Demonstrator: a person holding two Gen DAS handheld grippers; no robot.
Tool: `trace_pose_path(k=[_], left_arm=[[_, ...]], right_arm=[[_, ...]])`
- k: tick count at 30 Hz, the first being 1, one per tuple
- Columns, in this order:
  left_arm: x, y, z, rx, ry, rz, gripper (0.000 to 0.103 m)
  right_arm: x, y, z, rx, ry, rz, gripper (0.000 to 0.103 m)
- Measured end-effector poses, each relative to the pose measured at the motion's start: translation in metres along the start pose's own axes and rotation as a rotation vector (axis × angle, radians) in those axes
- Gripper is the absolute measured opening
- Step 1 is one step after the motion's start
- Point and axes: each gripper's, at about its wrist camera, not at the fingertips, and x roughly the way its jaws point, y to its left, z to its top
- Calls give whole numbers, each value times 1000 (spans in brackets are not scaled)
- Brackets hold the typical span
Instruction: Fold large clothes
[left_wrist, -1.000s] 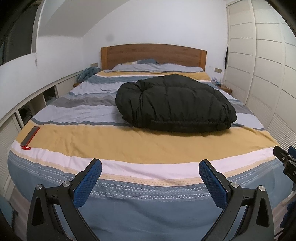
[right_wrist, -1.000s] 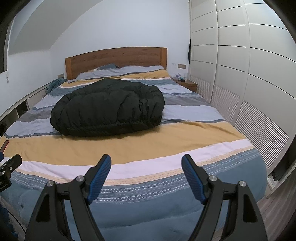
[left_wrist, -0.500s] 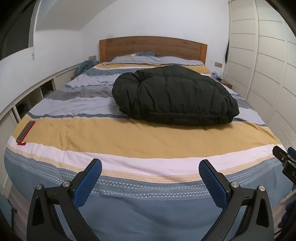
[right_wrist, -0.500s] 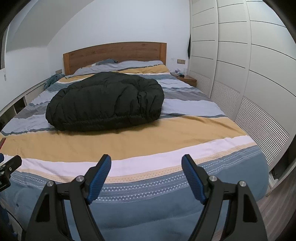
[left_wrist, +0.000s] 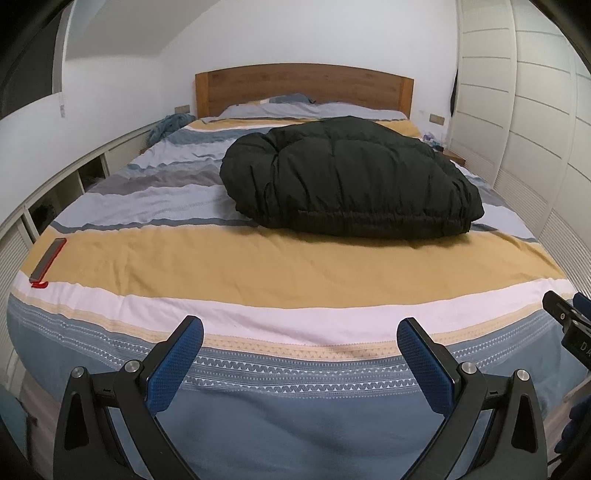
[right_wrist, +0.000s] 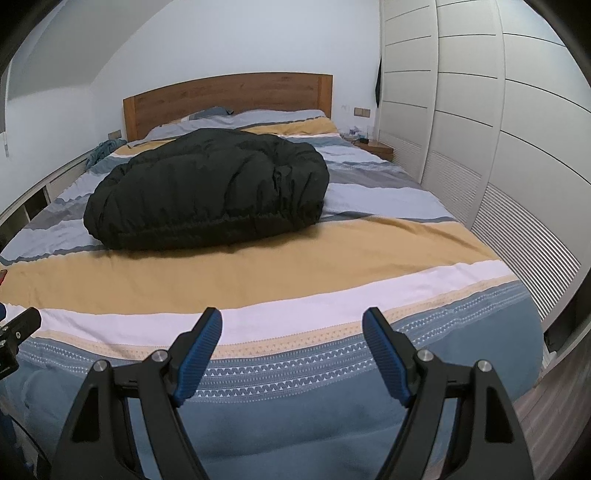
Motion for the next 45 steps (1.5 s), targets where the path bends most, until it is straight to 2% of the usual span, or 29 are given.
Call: trace_pose_path(k=[45], left_arm=[[17,3,-7,16,43,12,103]], right_arm=[[23,-14,-13,15,65,-12,78]])
